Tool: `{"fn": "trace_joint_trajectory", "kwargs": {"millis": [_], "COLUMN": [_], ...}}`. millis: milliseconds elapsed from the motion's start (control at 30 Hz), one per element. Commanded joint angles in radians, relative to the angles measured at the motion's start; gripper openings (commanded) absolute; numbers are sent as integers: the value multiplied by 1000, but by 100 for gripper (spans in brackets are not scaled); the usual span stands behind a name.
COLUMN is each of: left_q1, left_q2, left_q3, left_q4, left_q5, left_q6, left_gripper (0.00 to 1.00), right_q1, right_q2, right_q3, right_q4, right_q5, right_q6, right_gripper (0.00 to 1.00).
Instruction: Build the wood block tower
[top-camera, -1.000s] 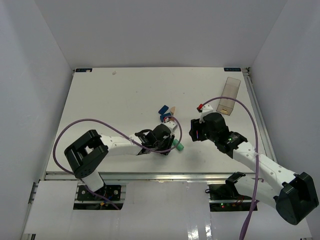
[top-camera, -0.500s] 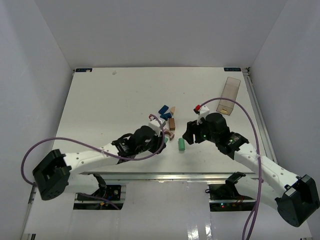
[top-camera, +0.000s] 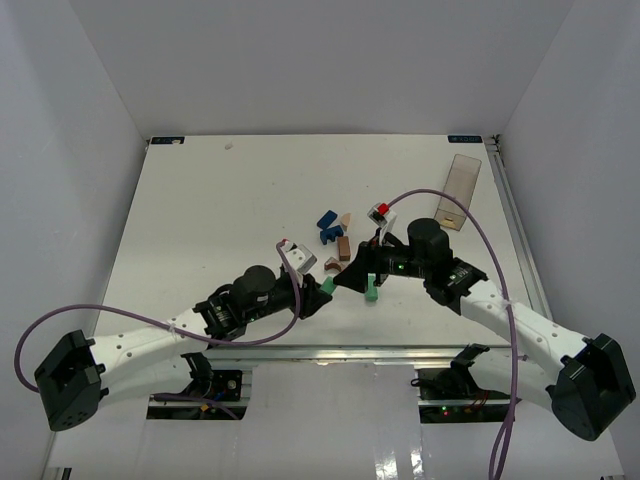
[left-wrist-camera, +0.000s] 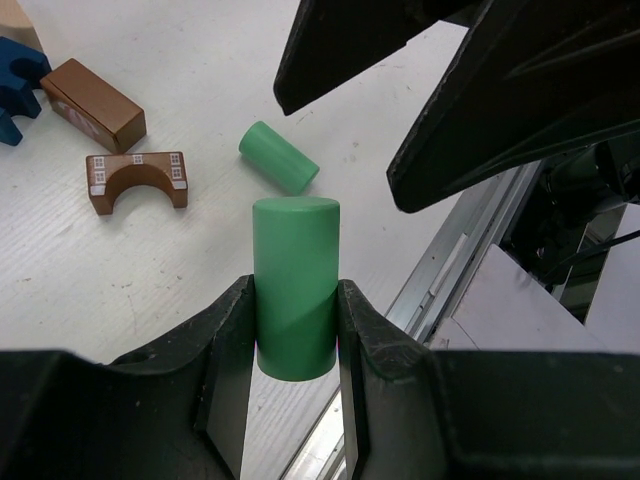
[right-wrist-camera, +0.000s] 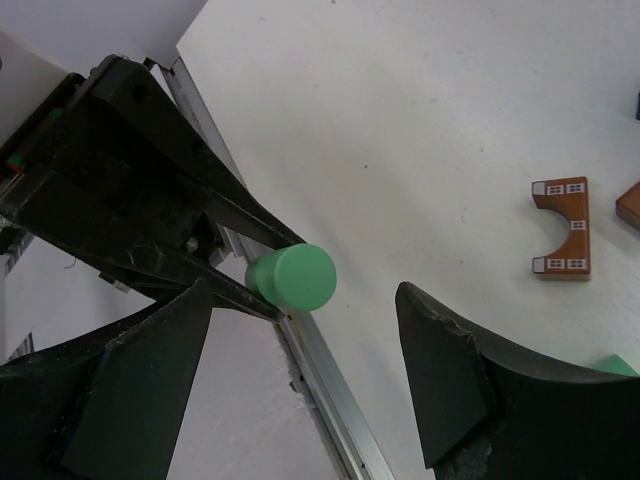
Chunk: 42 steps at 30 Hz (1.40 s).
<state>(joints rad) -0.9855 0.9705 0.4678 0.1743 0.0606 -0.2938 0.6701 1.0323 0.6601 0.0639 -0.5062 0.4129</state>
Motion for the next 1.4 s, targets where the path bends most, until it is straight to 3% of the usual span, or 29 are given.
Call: {"fn": "trace_joint_trajectory", "kwargs": {"millis": [0, 233, 400, 567, 733, 833, 867, 900, 933, 1067, 1100, 1233, 1367], "left_q1": [-4, -4, -4, -3, -2, -4, -4, -4, -3, -4, -2, -4, -2], "left_q2": [-3, -20, -30, -23, -53, -72, -80, -84, -85, -75, -76, -90, -100], "left_q3": [-5, -25, -35, -38, -46, -51, -52, -52, -49, -40, -46, -57, -61], "left_q4": [50, 67, 80, 82, 87, 86, 82, 75, 65, 16, 18, 32, 42], "left_q5": [41, 55, 62, 39, 4, -25, -36, -43, -63, -135, -145, -142, -107], "left_q6": [24, 32, 38, 41, 44, 44, 45, 44, 40, 28, 21, 21, 30], "left_gripper": [0, 0, 0, 0, 0, 0, 0, 0, 0, 0, 0, 0, 0], "right_q1": [22, 39, 45, 52, 58, 68, 68, 69, 69, 69, 66, 60, 59], "right_q2": [40, 87, 112, 118, 135, 142, 119, 99, 71, 27, 36, 100, 104], "right_q3": [22, 35, 38, 27, 35, 54, 68, 75, 82, 135, 139, 169, 164], "right_q4": [103, 91, 96, 115, 113, 90, 44, -9, -65, -315, -348, -448, -444], "right_q5": [-84, -55, -58, -70, -86, -78, -3, 126, 251, 731, 792, 878, 877], "right_q6": [56, 69, 75, 79, 83, 52, 36, 28, 22, -7, -11, -44, -54], "right_gripper": [79, 72, 62, 28, 17, 37, 53, 62, 65, 61, 60, 57, 55]}}
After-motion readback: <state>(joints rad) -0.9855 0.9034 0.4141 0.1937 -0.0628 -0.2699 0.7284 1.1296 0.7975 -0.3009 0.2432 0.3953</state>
